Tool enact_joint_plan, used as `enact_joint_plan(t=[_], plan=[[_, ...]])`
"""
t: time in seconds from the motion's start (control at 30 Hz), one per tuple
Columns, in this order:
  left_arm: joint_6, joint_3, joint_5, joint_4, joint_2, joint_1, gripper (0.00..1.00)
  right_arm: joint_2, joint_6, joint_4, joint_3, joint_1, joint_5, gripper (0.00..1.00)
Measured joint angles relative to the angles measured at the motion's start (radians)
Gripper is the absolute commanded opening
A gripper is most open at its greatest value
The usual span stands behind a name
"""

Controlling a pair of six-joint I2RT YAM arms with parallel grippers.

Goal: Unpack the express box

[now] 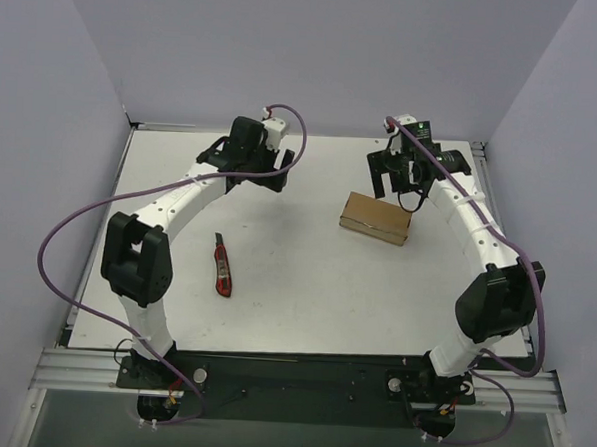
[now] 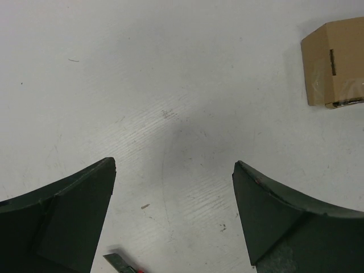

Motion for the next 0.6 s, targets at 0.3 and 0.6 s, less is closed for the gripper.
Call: enact_joint_plan(t=[0.3,0.6], plan=[[0.146,0.022,0.136,0.005,-0.058,0.001,0.97,0.008,-0.049,-0.006,0.106,0.008,-0.104,0.96],[0.601,0.007,0.323,-0.184,-0.137,0.005,0.91,0.003,-0.108,-0.049,0.042,0.006,-0.273,0.88]])
